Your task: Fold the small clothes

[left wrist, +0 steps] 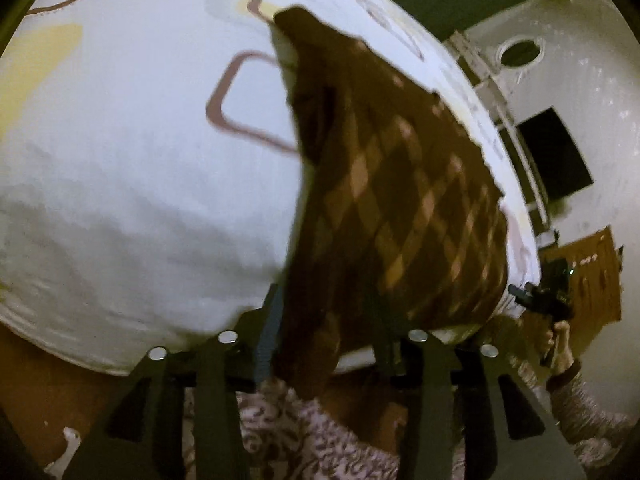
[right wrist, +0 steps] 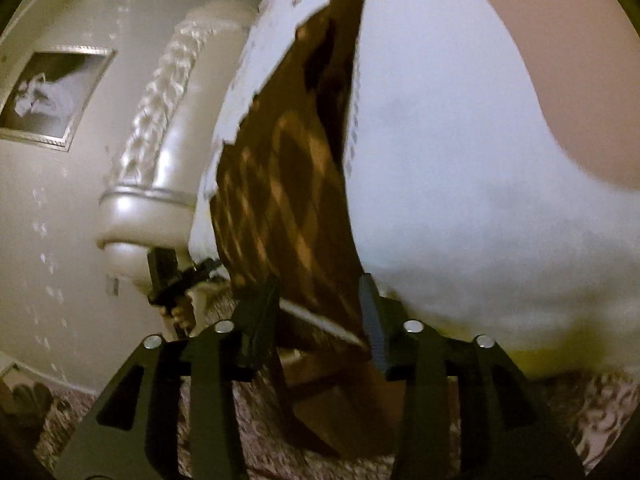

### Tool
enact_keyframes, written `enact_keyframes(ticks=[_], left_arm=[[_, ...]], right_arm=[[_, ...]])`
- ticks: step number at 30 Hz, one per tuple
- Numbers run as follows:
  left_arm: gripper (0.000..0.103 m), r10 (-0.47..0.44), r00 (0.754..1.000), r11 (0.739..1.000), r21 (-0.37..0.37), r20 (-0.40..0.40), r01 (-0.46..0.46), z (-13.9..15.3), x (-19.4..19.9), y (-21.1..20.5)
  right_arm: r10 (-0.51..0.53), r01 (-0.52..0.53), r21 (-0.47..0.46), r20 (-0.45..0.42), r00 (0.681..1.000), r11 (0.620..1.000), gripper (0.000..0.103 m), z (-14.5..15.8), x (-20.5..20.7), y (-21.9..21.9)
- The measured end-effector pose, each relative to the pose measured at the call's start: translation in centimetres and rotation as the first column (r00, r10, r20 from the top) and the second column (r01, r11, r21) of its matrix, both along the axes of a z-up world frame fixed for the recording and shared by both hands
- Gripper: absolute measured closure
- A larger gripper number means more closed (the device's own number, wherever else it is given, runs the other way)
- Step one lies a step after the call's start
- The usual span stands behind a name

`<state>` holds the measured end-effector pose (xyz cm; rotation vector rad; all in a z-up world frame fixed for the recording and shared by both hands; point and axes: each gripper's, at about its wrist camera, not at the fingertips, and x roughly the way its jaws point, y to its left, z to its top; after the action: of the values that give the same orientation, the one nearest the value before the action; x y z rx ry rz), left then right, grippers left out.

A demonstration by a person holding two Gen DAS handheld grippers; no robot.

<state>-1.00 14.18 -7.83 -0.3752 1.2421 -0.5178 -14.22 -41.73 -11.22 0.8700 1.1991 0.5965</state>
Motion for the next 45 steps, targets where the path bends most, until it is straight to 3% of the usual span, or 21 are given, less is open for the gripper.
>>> enact_keyframes(ticks=[8,13,19,21,23,30,34,36,39,40,41,42,45], left_arm=[[0.056,-0.01,0.998,0.999,0.049,-0.069,0.013,-2.2,-0.4,-0.9],[0.048,-0.015,0.998,0.999,0.045,-0.057,0.017,-2.3,-0.6,-1.0],[0.048,-0.055,0.996,0.996,0.064,-0.076,0.06,-2.7,-0.2,-2.1],[0.061,-0.093,0.993,0.99,0.101,-0.076,0.1,-2.7,-0.3,-2.9],[0.089,-0.139,0.987,0.982,0.114,-0.083,0.148,-3.0,-0.5,-3.9],[0.093,-0.161,0.981,0.973,0.148,-0.106,0.176,-3.5,-0.6,-4.7],[0.085,-0.145,0.982,0.973,0.166,-0.119,0.164,-3.7,-0.3,-4.8],[0.077,-0.159,0.98,0.968,0.174,-0.12,0.179,-3.6,-0.4,-5.3],[0.076,-0.17,0.977,0.961,0.199,-0.126,0.193,-3.7,-0.5,-6.0],[0.078,-0.173,0.977,0.96,0.202,-0.128,0.196,-3.7,-0.5,-6.0],[0.092,-0.17,0.977,0.96,0.2,-0.129,0.194,-3.7,-0.5,-5.9],[0.097,-0.17,0.976,0.962,0.192,-0.135,0.194,-3.8,-0.5,-5.8],[0.098,-0.175,0.976,0.971,0.145,-0.126,0.192,-3.7,-0.7,-5.4]], right_arm=[[0.043,-0.044,-0.034,-0.035,0.998,0.998,0.054,-1.9,-0.8,1.0],[0.049,-0.05,-0.027,-0.042,0.998,0.998,0.054,-2.2,-0.6,1.2],[0.054,-0.054,-0.006,-0.041,0.998,0.999,0.046,-2.5,0.1,1.7],[0.06,-0.06,-0.011,-0.036,0.998,0.998,0.046,-2.3,0.0,1.8],[0.064,-0.064,-0.004,-0.035,0.997,0.998,0.046,-2.1,0.0,1.9],[0.106,-0.107,-0.002,-0.054,0.993,0.994,0.046,-2.3,0.1,3.5],[0.117,-0.117,-0.011,-0.054,0.992,0.993,0.046,-2.2,0.1,3.9],[0.118,-0.119,-0.019,-0.058,0.991,0.993,0.05,-2.2,0.1,3.9],[0.117,-0.12,-0.039,-0.069,0.991,0.992,0.059,-2.2,0.0,3.9],[0.117,-0.12,-0.039,-0.072,0.991,0.992,0.06,-2.3,0.0,3.9],[0.118,-0.121,-0.042,-0.073,0.99,0.992,0.067,-2.3,0.0,3.9],[0.12,-0.124,-0.046,-0.076,0.99,0.991,0.076,-2.4,0.0,4.0],[0.133,-0.136,-0.042,-0.081,0.988,0.99,0.091,-2.5,0.0,4.1]])
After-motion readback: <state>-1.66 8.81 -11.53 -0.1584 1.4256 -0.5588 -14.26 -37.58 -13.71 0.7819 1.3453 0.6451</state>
